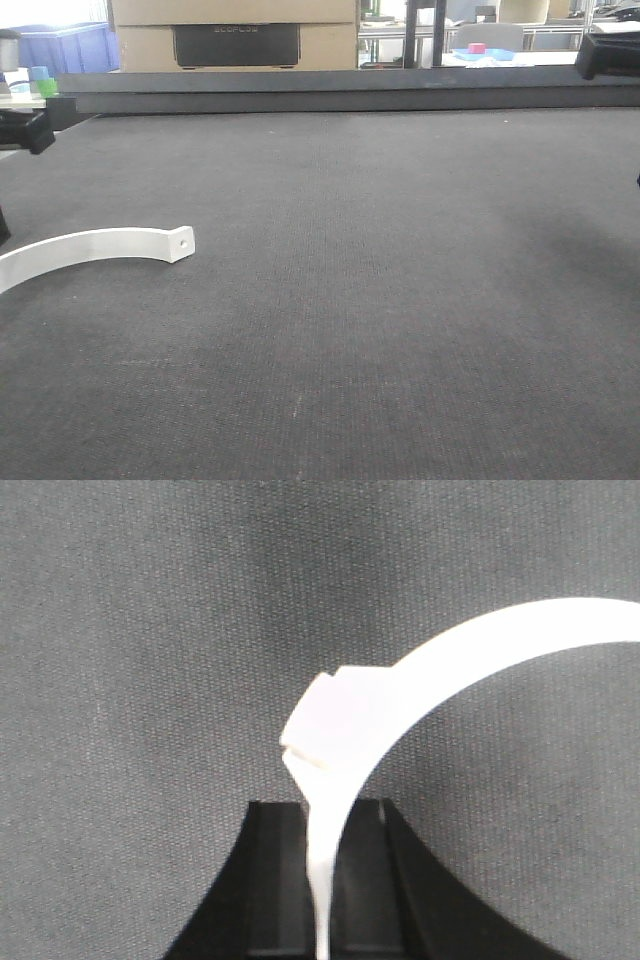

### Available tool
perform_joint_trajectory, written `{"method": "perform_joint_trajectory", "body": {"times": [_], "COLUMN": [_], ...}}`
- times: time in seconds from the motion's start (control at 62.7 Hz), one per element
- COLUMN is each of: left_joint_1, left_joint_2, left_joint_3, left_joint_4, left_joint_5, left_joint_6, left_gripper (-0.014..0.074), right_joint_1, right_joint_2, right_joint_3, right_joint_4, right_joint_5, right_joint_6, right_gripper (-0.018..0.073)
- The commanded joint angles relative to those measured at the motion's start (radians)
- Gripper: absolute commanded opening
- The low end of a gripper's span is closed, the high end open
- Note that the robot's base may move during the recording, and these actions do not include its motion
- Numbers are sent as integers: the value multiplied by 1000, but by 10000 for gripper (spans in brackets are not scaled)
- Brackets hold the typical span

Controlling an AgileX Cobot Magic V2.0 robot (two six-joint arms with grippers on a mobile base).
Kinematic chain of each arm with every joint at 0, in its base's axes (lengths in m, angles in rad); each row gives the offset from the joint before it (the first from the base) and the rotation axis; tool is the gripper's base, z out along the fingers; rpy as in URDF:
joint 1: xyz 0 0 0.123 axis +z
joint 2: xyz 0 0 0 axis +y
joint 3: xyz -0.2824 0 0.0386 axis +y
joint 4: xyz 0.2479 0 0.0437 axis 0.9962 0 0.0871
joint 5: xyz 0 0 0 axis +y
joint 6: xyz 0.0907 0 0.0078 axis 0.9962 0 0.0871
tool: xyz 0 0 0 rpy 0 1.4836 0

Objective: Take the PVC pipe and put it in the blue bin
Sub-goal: 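Lower both grippers onto the white curved pipe from above, then close both grippers on the white curved pipe and lift it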

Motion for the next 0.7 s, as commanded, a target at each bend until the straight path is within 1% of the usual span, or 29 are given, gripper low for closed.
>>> {"method": "perform_joint_trajectory", "body": {"times": [0.0, 0.08, 0.191, 0.399, 0.686], "left_joint_1": [-5, -5, -5, -5, -5], "left_joint_2": [4, 4, 5, 41, 90], "left_joint_3": [-6, -4, -4, 3, 14], "left_joint_4": [10, 10, 10, 10, -1], "left_joint_5": [-15, -22, -22, -38, -28], "left_joint_6": [0, 0, 0, 0, 0], "left_gripper": [31, 133, 198, 204, 204], "right_joint_1": [1, 1, 1, 1, 1], "right_joint_2": [-12, -12, -12, -12, -12], "right_joint_3": [-6, -6, -6, -6, -6], "right_joint_4": [-10, -10, -10, -10, -10], "right_joint_5": [-9, -20, -34, -44, -51], "right_joint_6": [-14, -14, -14, -14, -14], "right_gripper": [-168, -168, -168, -168, -168]}}
